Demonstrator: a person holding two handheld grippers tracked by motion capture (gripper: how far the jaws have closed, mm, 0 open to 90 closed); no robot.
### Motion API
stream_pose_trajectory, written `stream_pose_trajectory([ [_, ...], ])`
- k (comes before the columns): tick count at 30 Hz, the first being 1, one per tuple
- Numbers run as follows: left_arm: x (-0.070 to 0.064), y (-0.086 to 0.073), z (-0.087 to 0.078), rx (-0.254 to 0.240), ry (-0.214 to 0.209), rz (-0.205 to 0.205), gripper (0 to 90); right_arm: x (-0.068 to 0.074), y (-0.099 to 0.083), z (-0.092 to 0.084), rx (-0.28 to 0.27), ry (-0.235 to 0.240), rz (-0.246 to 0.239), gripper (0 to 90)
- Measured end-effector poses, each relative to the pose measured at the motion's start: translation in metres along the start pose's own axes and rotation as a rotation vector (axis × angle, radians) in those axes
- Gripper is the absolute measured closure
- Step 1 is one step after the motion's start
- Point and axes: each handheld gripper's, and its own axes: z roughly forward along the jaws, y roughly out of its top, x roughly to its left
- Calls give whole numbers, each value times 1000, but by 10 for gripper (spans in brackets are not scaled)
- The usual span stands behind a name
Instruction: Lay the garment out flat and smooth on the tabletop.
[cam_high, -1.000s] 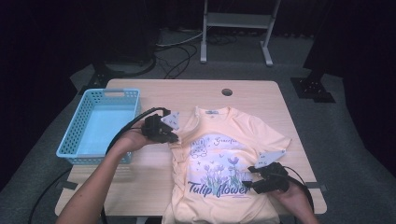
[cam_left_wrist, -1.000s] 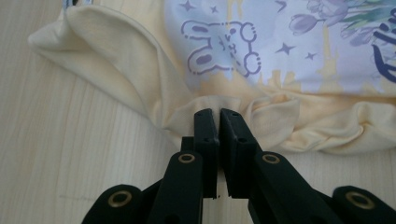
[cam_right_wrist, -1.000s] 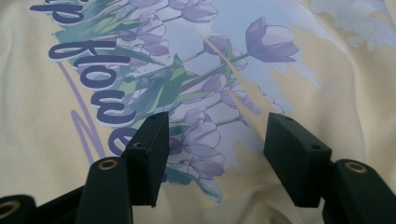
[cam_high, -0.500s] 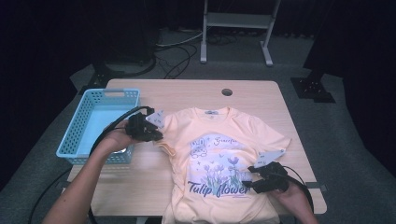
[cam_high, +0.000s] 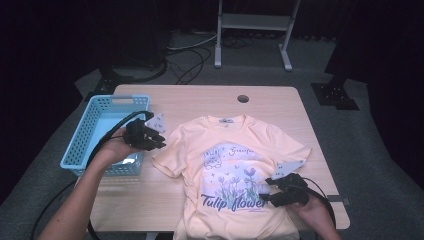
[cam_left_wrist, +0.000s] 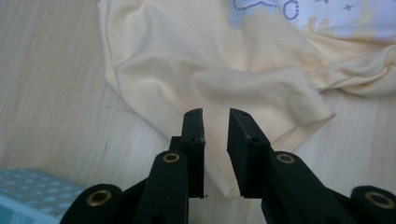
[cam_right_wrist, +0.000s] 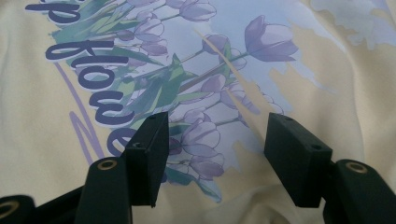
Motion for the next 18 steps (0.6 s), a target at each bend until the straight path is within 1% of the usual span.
stream_pose_trajectory([
  [4,-8,8,9,-21,-18,18,736,0,0,0,4,-5,1,381],
  [8,-18,18,22,-47,-58,26,717,0,1,0,11,-8,-5,365],
  [9,-21,21,25,-60,-74,31,715,0,2,0,16,-11,-4,356],
  [10,-25,25,27,-71,-80,41,713,0,3,0,19,-13,-8,346],
  [11,-28,28,29,-78,-86,50,707,0,3,0,18,-14,-9,340],
  [13,-37,36,35,-101,-112,66,697,0,4,1,11,-12,-13,328],
  [14,-40,38,38,-107,-119,71,694,1,5,2,8,-8,-10,320],
  [16,-49,45,46,-117,-150,84,681,2,6,3,4,-1,-15,315],
  [18,-57,49,54,-114,-171,96,674,4,7,4,2,3,-20,309],
])
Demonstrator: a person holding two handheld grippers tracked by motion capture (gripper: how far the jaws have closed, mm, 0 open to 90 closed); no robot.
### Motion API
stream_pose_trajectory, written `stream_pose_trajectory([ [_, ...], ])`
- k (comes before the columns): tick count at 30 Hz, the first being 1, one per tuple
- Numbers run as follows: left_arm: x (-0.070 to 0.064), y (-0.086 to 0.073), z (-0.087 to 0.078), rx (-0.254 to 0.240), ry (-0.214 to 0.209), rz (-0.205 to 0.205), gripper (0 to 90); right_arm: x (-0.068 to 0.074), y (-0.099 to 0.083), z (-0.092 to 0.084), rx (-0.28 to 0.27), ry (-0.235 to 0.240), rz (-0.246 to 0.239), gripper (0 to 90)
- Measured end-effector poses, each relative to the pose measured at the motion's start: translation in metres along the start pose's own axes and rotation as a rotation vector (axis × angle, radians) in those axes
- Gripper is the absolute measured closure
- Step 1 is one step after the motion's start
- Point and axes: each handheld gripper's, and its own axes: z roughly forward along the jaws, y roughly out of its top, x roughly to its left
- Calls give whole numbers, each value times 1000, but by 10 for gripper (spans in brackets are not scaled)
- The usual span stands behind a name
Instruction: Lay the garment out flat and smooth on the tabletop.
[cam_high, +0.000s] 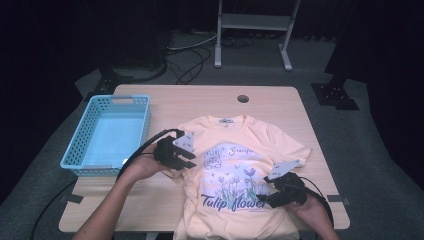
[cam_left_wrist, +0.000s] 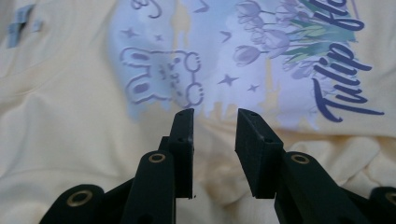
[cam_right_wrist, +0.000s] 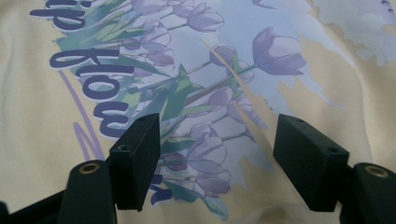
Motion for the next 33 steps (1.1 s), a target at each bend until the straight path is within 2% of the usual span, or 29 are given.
stream_pose_trajectory([
  [4,-8,1,17,35,-38,9,673,0,0,-1,-9,3,-1,303],
  [7,-8,-4,23,59,-56,-25,673,-2,-1,-2,-8,5,0,301],
  [12,-6,-15,27,113,-59,-70,680,-2,-6,-2,-8,11,1,302],
  [15,-3,-21,28,126,-64,-104,677,-3,-10,-3,-20,16,7,303],
  [24,-2,-27,26,170,-66,-143,662,-1,-16,-7,-22,20,-5,303],
  [28,-3,-29,24,171,-67,-146,635,4,-16,-10,6,45,-18,306],
  [30,-3,-28,22,149,-70,-149,610,8,-11,-11,32,62,-43,311],
  [33,-1,-25,19,95,-73,-159,571,8,-2,-17,-21,57,-40,293],
])
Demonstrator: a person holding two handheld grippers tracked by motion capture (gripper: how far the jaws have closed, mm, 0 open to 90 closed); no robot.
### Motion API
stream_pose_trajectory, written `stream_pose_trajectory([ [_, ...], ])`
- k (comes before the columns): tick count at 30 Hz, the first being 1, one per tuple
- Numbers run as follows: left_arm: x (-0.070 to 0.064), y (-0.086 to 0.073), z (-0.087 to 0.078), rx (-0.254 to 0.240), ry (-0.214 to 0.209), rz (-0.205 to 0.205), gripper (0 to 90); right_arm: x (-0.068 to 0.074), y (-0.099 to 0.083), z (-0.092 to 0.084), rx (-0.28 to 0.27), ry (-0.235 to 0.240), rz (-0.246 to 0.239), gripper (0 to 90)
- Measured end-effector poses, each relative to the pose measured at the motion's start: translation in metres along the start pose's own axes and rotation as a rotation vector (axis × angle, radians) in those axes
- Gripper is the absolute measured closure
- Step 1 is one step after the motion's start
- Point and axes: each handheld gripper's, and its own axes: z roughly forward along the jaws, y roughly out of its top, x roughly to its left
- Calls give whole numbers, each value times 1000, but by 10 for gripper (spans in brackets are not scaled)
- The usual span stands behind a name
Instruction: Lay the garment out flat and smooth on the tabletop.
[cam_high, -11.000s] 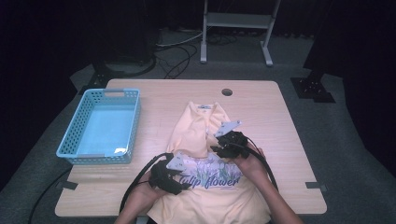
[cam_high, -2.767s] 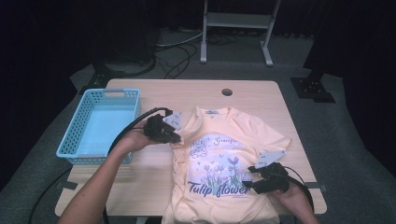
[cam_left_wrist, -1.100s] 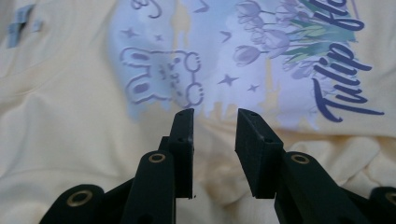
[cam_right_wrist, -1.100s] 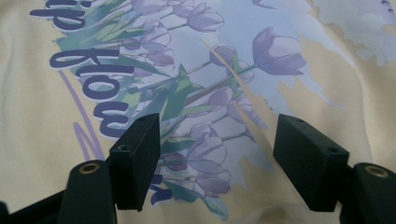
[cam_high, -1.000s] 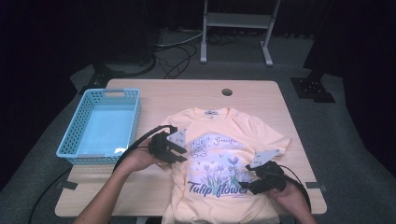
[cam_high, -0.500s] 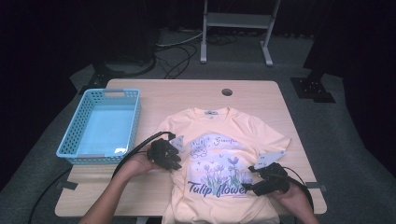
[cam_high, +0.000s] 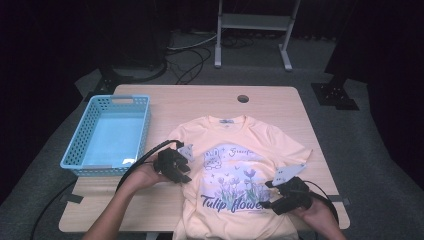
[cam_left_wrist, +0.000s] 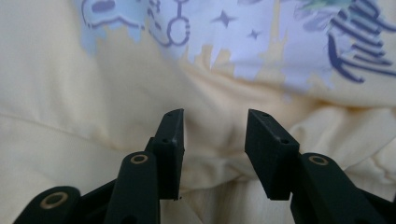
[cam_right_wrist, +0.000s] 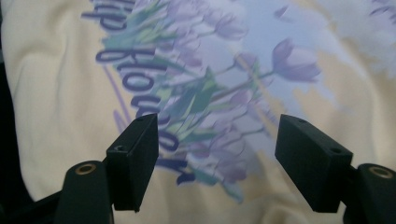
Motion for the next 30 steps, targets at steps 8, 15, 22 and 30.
stream_pose_trajectory([
  [8,2,22,13,-76,4,6,423,-31,27,6,-55,-131,52,251],
  [15,15,35,28,-66,-3,-19,332,-65,41,30,-34,-190,136,240],
  [22,28,29,34,-66,-47,-90,281,-86,42,49,47,-126,216,187],
  [30,39,32,33,-32,-32,-110,281,-93,53,60,66,-157,206,126],
])
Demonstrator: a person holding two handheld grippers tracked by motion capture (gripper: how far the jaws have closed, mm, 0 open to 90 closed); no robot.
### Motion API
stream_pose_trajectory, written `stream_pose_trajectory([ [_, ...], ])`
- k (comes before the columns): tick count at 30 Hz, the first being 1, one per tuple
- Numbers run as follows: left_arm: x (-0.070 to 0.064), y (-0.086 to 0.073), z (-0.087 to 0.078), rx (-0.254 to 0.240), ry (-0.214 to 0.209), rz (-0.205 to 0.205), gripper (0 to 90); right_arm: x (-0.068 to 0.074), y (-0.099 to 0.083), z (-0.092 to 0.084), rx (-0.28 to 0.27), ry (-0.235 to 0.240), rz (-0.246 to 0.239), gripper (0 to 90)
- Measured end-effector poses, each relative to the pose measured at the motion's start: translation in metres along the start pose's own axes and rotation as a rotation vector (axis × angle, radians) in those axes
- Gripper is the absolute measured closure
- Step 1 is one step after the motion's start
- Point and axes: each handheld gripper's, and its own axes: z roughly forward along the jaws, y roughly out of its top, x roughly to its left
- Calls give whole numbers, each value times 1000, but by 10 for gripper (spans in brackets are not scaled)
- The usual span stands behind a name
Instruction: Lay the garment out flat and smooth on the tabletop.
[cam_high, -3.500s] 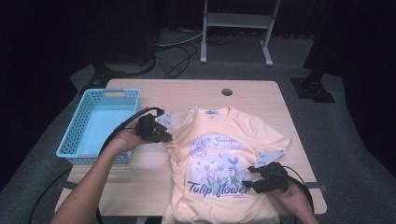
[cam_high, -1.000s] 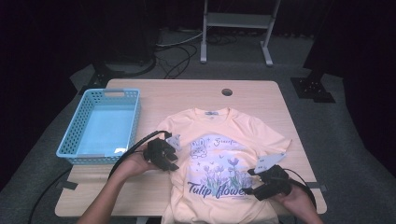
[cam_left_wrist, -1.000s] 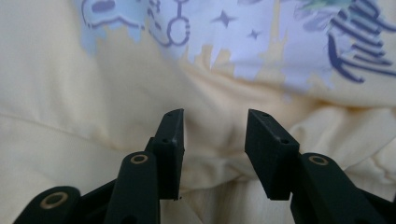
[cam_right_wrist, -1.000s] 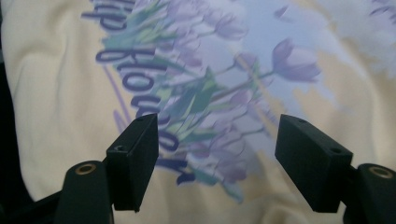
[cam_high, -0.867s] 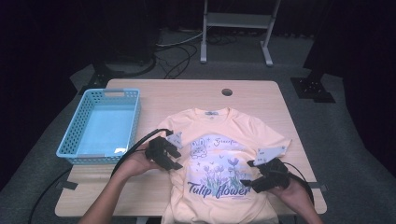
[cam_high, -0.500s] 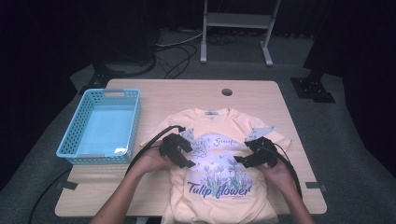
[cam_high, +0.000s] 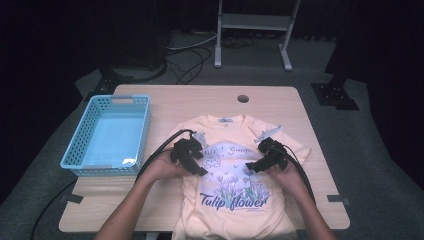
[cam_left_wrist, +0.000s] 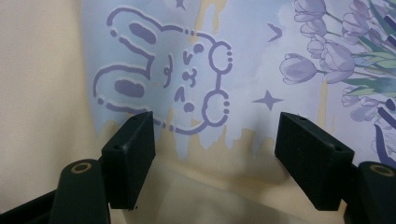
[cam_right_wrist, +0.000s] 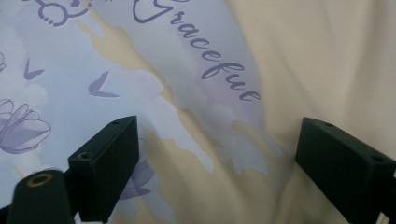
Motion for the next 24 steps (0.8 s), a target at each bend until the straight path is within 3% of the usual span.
stream_pose_trajectory([
  [5,7,2,0,12,25,2,281,-3,9,5,16,-5,7,117],
  [13,16,3,0,17,39,0,263,-10,14,10,-11,-9,10,117],
  [17,19,2,0,2,51,-1,263,-13,20,13,9,-7,6,117],
  [20,23,2,0,-5,49,-9,264,-16,20,15,-11,-7,13,119],
  [24,27,7,0,25,48,-8,263,-19,25,16,9,-9,12,118],
])
